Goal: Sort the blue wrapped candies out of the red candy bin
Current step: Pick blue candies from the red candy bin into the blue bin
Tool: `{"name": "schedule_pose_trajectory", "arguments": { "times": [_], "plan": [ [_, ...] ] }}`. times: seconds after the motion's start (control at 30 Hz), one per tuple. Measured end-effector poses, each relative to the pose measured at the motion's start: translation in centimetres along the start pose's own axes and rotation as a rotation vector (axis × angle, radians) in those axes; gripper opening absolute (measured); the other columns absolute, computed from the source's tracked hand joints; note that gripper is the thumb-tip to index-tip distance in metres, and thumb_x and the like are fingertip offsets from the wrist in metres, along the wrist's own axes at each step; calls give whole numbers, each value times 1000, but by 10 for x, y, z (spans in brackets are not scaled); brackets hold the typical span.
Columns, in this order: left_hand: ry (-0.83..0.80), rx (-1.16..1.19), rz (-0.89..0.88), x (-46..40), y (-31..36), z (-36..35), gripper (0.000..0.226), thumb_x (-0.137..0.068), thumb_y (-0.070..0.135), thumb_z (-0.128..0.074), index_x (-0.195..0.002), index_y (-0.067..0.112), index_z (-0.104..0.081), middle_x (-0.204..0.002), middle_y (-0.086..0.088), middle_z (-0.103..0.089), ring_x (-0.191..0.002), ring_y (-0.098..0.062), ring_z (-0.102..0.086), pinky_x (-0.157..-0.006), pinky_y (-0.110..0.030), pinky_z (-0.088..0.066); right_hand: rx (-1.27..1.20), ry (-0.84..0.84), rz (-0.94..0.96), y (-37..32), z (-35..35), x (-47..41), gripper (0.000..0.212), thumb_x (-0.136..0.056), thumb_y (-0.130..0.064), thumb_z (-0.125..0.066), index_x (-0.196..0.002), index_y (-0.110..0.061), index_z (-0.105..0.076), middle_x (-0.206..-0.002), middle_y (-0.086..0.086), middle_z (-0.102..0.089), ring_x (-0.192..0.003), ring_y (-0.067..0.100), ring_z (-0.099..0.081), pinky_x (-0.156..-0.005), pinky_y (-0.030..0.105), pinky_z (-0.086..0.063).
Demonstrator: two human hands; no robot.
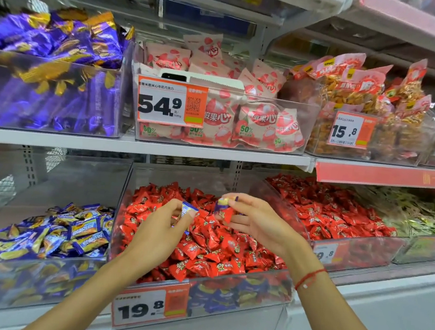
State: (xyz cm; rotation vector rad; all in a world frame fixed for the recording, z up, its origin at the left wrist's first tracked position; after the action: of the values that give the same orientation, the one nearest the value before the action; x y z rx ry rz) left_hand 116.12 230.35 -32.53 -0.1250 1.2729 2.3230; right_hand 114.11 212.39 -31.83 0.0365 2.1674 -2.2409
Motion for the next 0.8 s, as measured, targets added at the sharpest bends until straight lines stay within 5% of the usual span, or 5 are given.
{"name": "schedule_pose_trajectory", "arguments": {
  "times": [0.13,0.3,0.47,0.6,0.8],
  "plan": [
    [-49,114,51,0,1,-8,30,-98,42,-46,-101,13,-55,-102,8,-68,-72,-16,-60,-67,-38,-45,-290,43,-68,-3,-6,3,18,-97,-15,-53,-113,-10,-62,-87,8,-74,-78,17,-72,-69,23,-59],
    [-9,133,-3,-1,5,-2,18,-93,42,-56,-109,34,-59,-103,18,-62,-86,2,-62,-80,-21,-48,68,100,-43,-4,-16,3,15,-90,-22,-66,-101,-14,-72,-98,1,-68,-62,4,-65,-64,16,-53],
    [19,132,-121,2,23,9,22,-93,34,-59,-114,32,-66,-71,21,-66,-38,4,-46,-45,-9,-32,170,194,77,-20,-27,2,25,-78,-29,-79,-91,-8,-75,-89,1,-74,-64,5,-65,-62,17,-52],
    [116,49,-116,4,23,32,16,-88,47,-61,-101,39,-67,-76,5,-72,-52,0,-57,-52,-15,-38,17,33,54,-21,-46,0,18,-79,-27,-74,-94,-16,-76,-86,-5,-74,-74,3,-67,-67,14,-52],
    [290,-221,-50,18,15,87,21,-83,60,-59,-92,42,-65,-76,19,-69,-75,0,-65,-74,-34,-51,-16,-42,87,-30,-57,3,31,-81,-6,-71,-111,-13,-68,-91,4,-75,-84,16,-72,-72,15,-54]
  ]
}}
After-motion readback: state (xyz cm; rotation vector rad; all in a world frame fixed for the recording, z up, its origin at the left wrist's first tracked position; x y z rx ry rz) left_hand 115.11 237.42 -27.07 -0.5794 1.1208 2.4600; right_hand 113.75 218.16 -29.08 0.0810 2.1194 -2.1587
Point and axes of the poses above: each hand's wrist, its own x-axis away from the middle knuckle, its own z-axis out of the back of the hand, y = z × x, the point moved 8 cm from there along -x, towards the middle knuckle
